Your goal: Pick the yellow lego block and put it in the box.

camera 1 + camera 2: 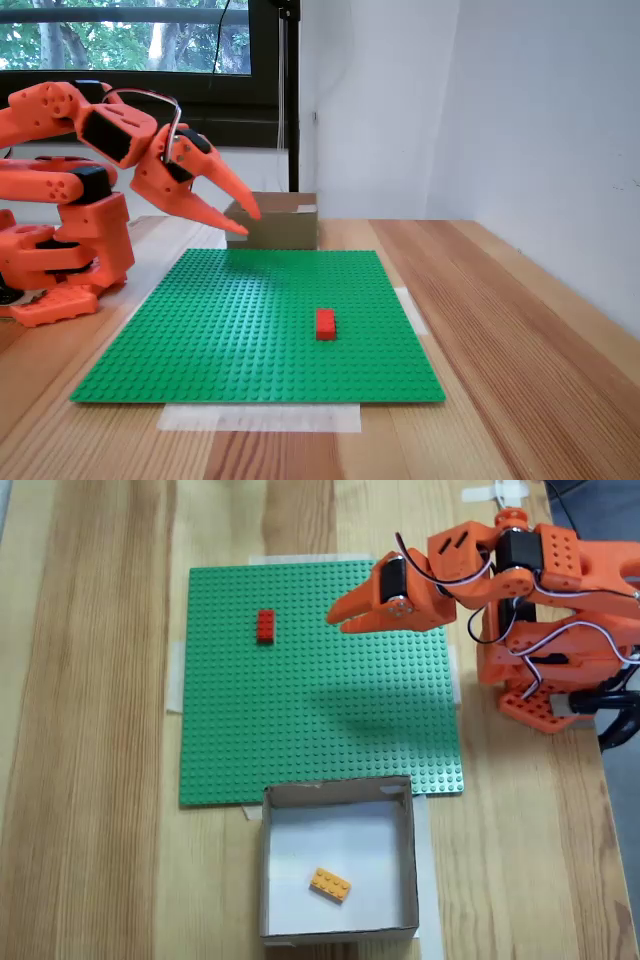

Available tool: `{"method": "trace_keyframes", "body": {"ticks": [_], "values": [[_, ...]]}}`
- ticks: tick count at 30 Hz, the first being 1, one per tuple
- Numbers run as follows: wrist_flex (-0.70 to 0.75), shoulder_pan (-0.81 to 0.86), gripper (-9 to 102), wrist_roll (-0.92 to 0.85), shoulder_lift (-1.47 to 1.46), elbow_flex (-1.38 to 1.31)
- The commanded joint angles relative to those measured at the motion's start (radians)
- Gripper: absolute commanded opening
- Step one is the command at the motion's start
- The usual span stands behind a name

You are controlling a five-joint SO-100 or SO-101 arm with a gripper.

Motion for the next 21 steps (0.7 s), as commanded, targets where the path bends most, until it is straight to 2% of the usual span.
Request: {"method": "trace_keyframes", "body": {"ticks": [1, 8, 21], "values": [[0.002, 0.0, 6, -0.006, 0.044, 0.021], [0.005, 0.012, 1, -0.008, 0.103, 0.084], [0.014, 0.021, 0, -0.008, 0.141, 0.161]]}}
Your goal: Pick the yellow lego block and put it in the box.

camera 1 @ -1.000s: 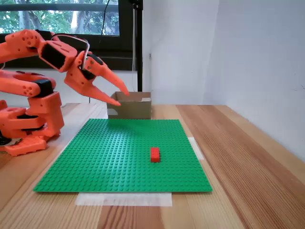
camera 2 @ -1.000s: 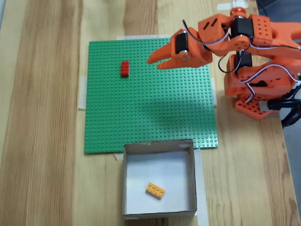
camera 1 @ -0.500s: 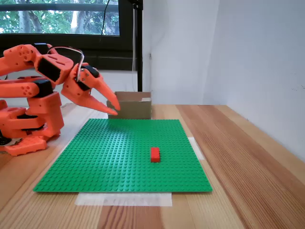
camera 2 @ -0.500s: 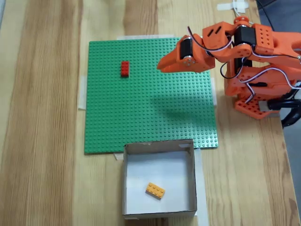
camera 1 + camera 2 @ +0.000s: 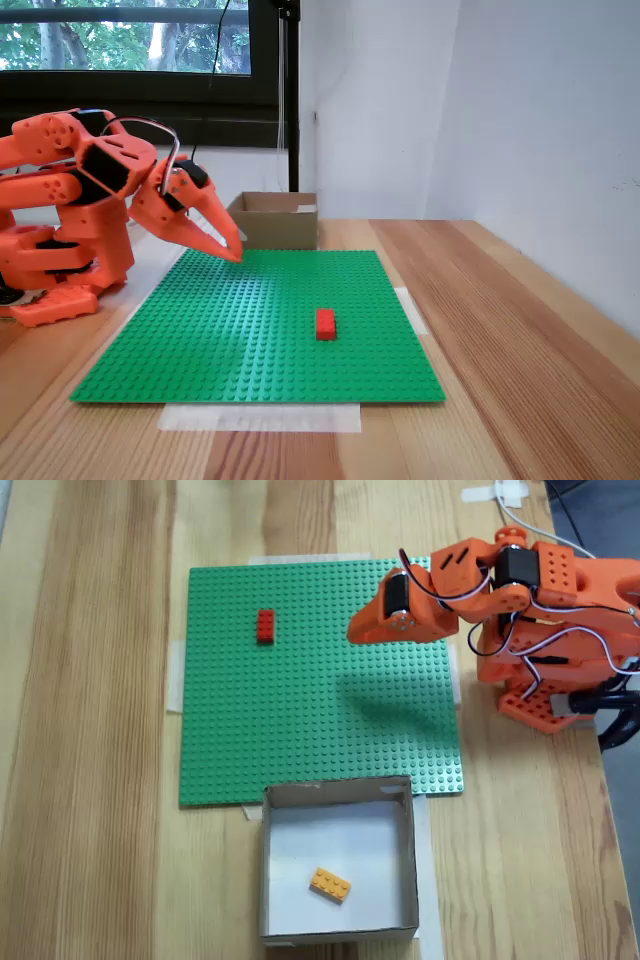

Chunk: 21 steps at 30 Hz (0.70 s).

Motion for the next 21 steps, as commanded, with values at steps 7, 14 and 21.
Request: {"method": "trace_keyframes", "body": {"ticks": [7, 14, 21], "values": [[-0.011, -0.002, -1, 0.011, 0.005, 0.017], [-0.071, -0.017, -1, 0.018, 0.005, 0.074], [-0.149, -0.026, -1, 0.006, 0.005, 0.169]]}}
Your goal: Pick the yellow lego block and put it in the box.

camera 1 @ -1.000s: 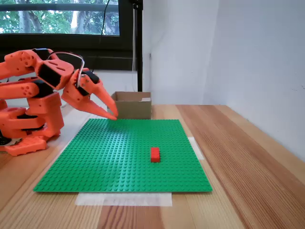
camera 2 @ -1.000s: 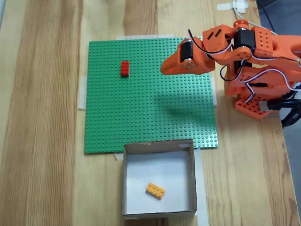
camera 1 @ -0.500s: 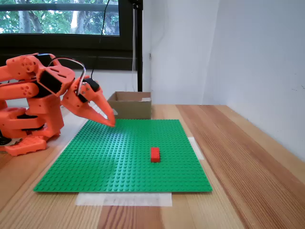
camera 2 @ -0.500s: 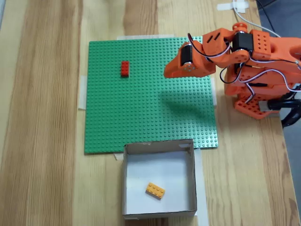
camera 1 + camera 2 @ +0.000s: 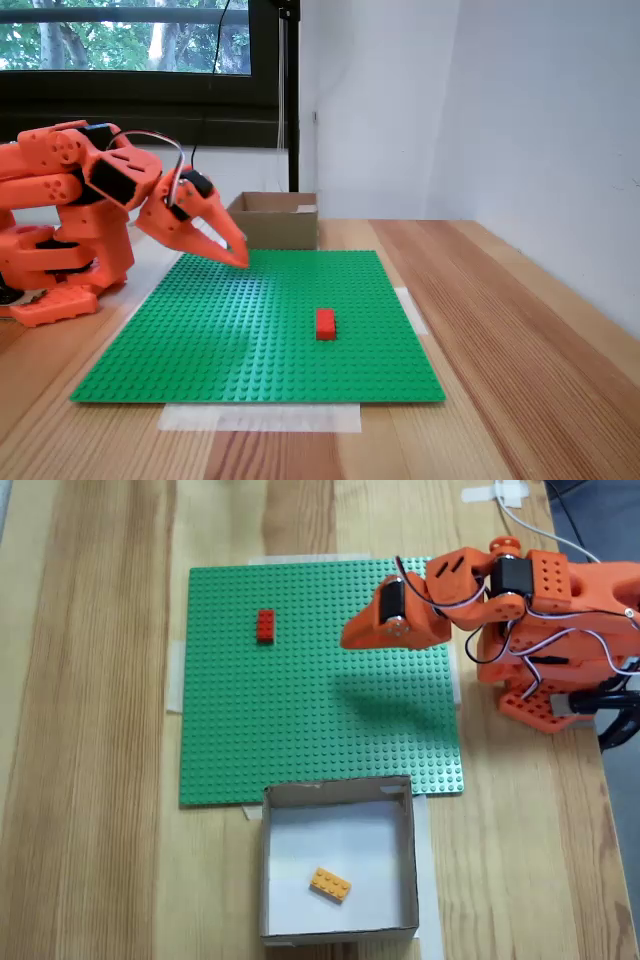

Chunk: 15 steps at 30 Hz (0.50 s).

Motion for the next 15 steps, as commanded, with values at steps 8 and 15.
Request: {"method": "trace_keyframes", "body": {"ticks": [8, 15], "values": [[-0.02, -0.014, -1, -0.003, 0.002, 0.015], [-0.02, -0.021, -1, -0.009, 0.002, 0.017]]}}
